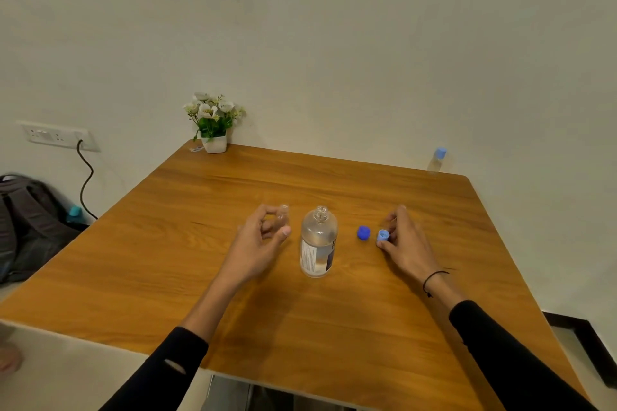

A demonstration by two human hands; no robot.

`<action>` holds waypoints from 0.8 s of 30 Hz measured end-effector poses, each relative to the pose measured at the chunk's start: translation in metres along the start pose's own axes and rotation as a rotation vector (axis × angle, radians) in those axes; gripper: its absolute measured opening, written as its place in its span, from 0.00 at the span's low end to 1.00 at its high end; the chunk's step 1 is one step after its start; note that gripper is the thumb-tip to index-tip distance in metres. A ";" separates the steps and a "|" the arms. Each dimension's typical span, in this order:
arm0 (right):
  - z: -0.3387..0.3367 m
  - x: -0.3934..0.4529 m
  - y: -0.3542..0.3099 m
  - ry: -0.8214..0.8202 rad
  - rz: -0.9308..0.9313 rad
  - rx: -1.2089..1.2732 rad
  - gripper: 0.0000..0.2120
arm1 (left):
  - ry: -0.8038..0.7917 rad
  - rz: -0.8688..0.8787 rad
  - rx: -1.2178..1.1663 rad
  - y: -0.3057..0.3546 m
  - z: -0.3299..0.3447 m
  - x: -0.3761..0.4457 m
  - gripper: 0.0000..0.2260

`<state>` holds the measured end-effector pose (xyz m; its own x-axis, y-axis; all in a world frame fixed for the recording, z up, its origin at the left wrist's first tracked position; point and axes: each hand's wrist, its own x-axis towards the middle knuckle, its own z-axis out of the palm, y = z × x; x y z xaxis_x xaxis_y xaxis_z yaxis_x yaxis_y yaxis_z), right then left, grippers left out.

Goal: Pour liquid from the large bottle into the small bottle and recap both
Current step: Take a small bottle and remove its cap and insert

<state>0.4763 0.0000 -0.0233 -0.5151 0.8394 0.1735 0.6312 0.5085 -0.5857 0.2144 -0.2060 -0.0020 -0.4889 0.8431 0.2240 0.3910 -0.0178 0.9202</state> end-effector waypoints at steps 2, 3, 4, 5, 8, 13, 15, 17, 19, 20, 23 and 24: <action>-0.003 0.002 -0.001 -0.019 0.011 0.017 0.30 | -0.044 -0.046 0.007 -0.013 0.001 0.004 0.13; -0.003 0.003 0.000 -0.019 0.014 0.024 0.32 | -0.048 -0.058 0.003 -0.017 0.002 0.007 0.14; -0.004 0.003 0.002 -0.015 0.017 0.033 0.34 | -0.044 -0.070 -0.003 -0.020 0.002 0.009 0.15; -0.004 0.002 0.004 -0.007 0.019 0.048 0.36 | -0.038 -0.084 -0.015 -0.023 0.003 0.011 0.16; -0.004 0.001 0.010 0.046 0.003 0.118 0.35 | -0.023 -0.130 -0.040 -0.030 0.006 0.017 0.19; -0.012 0.014 0.015 0.182 0.017 0.257 0.29 | -0.048 -0.213 -0.073 -0.041 0.005 0.021 0.18; -0.016 0.022 0.020 0.262 0.017 0.306 0.27 | -0.048 -0.214 -0.051 -0.043 0.005 0.021 0.19; -0.021 0.031 0.025 0.328 0.045 0.350 0.25 | -0.047 -0.223 -0.053 -0.044 0.004 0.020 0.23; -0.023 0.041 0.032 0.367 0.082 0.375 0.25 | -0.076 -0.231 -0.056 -0.042 0.002 0.020 0.29; -0.025 0.047 0.037 0.382 0.096 0.378 0.25 | -0.099 -0.226 -0.057 -0.040 0.000 0.020 0.33; -0.030 0.069 0.055 0.437 0.155 0.380 0.25 | -0.075 -0.167 -0.072 -0.039 -0.007 0.023 0.39; -0.032 0.077 0.060 0.456 0.184 0.384 0.25 | -0.027 -0.143 -0.081 -0.039 -0.009 0.024 0.38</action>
<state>0.4933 0.1010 -0.0197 -0.0653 0.9472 0.3139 0.3887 0.3138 -0.8663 0.1804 -0.1901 -0.0292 -0.5134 0.8543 0.0809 0.2540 0.0612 0.9653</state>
